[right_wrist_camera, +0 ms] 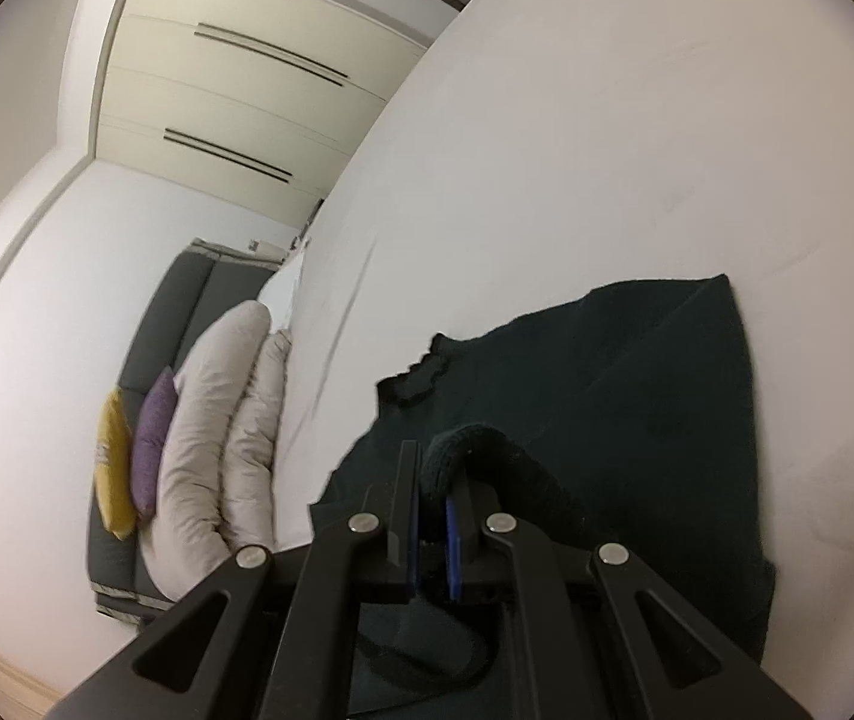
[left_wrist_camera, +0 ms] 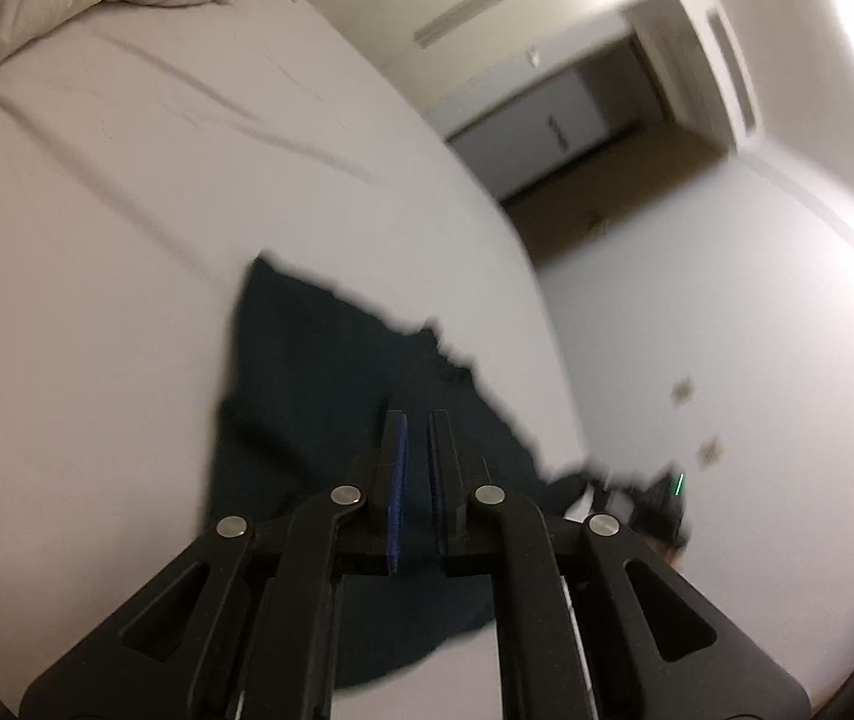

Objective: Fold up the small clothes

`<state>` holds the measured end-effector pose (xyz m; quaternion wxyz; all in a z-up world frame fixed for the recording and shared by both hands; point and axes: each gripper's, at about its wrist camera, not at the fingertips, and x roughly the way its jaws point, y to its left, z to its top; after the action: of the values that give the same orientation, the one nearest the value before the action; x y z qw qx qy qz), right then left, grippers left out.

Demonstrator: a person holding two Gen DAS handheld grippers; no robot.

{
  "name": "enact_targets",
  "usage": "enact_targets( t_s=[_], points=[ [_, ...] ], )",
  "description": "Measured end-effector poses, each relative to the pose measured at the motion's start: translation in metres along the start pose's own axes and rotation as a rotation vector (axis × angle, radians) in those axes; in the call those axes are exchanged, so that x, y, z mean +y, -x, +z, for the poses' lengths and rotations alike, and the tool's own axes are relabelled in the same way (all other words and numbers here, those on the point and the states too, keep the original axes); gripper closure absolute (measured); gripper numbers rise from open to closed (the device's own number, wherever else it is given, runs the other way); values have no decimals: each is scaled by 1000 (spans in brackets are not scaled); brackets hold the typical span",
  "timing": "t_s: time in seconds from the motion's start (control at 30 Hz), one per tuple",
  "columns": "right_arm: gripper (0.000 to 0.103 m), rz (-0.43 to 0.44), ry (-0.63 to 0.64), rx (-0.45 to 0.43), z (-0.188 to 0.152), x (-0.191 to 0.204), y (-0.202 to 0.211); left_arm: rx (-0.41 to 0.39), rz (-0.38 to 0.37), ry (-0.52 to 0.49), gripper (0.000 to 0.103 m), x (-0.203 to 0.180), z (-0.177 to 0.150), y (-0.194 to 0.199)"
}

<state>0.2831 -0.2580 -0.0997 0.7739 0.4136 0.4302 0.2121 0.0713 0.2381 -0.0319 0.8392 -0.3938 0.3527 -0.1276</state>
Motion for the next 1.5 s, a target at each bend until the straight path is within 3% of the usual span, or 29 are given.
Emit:
enact_targets(
  t_s=[0.07,0.1,0.13,0.2,0.33,0.43,0.6,0.77,0.87,0.9,0.93,1.03,1.07,1.17,1.23,1.37,1.5],
  points=[
    [95,7,-39,0,1,-8,-4,67,70,-12,79,13,-14,2],
    [95,8,-46,2,1,-9,-5,95,78,-24,64,20,-24,5],
    [95,18,-37,12,-2,-7,-6,114,68,-39,36,21,-28,4],
    [95,12,5,22,-10,-1,-3,155,61,-74,17,23,-34,-3],
    [95,24,34,34,-24,0,8,266,5,-126,17,27,-31,-31],
    [95,29,41,41,-29,-2,13,356,22,-163,17,34,-21,-53],
    [95,26,37,50,-32,-8,13,462,65,-247,25,33,-8,-84],
    [95,18,36,55,-32,-11,11,568,103,-330,29,21,-16,-113],
    [95,18,39,54,-32,-11,12,612,171,-341,41,26,-21,-126],
    [95,19,42,54,-32,-11,14,611,171,-333,50,28,-19,-128],
    [95,20,43,53,-32,-11,15,608,165,-326,66,29,-18,-130],
    [95,17,49,48,-31,-10,16,609,178,-317,93,34,-17,-135],
    [95,18,48,45,-31,-10,17,610,172,-324,98,35,-19,-137],
    [95,21,47,36,-30,-9,19,561,175,-356,98,28,-20,-132],
    [95,17,52,30,-30,-7,20,482,172,-358,98,19,-14,-122],
    [95,22,52,-6,-25,-4,26,289,150,-359,98,-1,23,-90],
    [95,3,45,-22,-13,0,23,191,155,-331,98,-6,56,-88]
  ],
)
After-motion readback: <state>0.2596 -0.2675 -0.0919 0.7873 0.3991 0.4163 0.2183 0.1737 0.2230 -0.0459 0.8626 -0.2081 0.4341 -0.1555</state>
